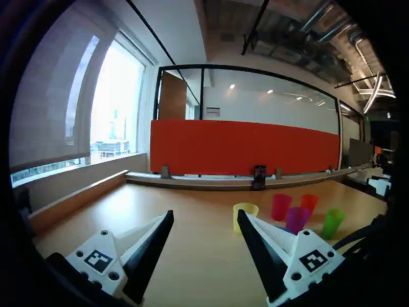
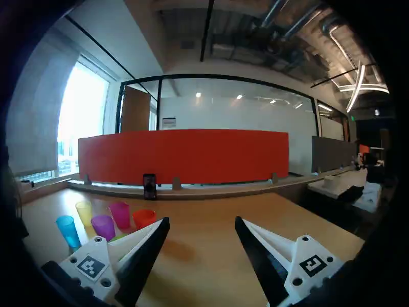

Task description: Pour water

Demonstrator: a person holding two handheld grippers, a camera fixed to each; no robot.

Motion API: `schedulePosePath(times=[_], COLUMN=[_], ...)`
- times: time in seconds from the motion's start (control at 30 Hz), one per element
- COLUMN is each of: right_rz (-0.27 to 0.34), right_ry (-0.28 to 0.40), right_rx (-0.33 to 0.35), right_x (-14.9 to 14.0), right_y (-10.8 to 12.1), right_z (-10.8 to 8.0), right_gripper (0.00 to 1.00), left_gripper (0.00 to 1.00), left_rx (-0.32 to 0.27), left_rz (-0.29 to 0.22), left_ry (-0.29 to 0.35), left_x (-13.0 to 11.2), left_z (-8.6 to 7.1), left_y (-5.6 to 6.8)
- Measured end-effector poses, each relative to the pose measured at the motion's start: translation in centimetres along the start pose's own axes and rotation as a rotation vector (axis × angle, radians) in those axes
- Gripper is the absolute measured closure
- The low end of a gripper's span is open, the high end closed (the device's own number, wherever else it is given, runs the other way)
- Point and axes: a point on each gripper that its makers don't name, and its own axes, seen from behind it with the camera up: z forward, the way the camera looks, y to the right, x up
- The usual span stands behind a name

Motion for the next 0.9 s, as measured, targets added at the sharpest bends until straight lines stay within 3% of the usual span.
schedulePosePath(times=[0.17,0.47,0.67,0.9], right_rz=[-0.008,-0.009,-0.024,-0.061], right_ry=[-0.012,-0.007,-0.009,-0.059], right_rx=[0.007,0.021,0.037,0.094], right_x=[1.3,5.1,7.0,6.9], right_y=[-0.1,-1.0,-1.4,-2.5], right_z=[0.2,0.3,0.2,-0.2], right_gripper=[0.01,0.01,0.01,0.01], left_gripper=[0.08,0.08,0.08,0.08], left_rx=[-0.019,-0.048,-0.102,-0.18], left_rz=[0.024,0.062,0.114,0.152], left_ry=[-0.018,-0.04,-0.075,-0.13], left_x=[1.7,5.2,5.6,5.1], left_z=[0.3,0.3,0.3,0.2], left_y=[1.1,1.5,2.6,4.0])
